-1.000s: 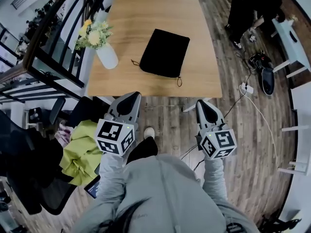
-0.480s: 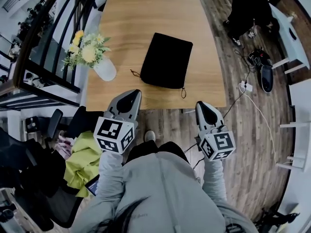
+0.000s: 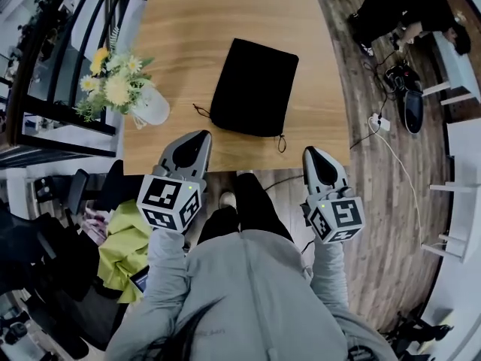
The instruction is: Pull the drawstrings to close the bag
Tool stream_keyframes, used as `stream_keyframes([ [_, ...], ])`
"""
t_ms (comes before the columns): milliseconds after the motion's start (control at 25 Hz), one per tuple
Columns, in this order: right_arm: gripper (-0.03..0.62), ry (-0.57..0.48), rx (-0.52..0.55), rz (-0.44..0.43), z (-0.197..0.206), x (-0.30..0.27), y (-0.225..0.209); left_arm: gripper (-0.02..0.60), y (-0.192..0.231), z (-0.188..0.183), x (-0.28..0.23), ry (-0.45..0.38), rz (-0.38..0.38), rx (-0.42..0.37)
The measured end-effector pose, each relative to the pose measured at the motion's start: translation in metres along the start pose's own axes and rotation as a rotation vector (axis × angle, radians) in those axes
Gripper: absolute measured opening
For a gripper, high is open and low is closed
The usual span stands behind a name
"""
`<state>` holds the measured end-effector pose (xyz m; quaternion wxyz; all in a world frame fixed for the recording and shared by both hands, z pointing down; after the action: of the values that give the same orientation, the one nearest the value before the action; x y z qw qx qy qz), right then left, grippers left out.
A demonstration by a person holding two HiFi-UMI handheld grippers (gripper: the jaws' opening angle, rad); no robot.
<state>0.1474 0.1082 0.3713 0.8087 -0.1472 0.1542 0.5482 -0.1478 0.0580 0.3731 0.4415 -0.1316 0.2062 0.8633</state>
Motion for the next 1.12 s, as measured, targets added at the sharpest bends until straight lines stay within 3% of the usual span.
stream_keyframes([
  [520, 0.023, -0.029, 0.043, -0.081, -0.052, -0.088, -0.073, 0.029, 0.027, -0.078, -0.085, -0.06, -0.069, -0.038],
  [760, 0.023, -0.025, 0.055, -0.114, -0.063, -0.108, -0.087, 0.029, 0.034, -0.082, -0.102, -0.047, -0.103, -0.027],
  [1120, 0.023, 0.006, 0.043, -0.087, -0.063, -0.116, -0.082, 0.029, 0.047, -0.081, -0.109, -0.006, -0.079, -0.047],
])
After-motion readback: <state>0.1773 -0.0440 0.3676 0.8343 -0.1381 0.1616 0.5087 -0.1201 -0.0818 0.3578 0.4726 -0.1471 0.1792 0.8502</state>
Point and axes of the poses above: the fingertips, and each gripper's own axes: x backward along the fingers, y to its left, z out of its underside, the point moved 9 cm from there along x, backward along the fingers, and after that the axes turned 2 degrees about y, right-handed, at the moved point
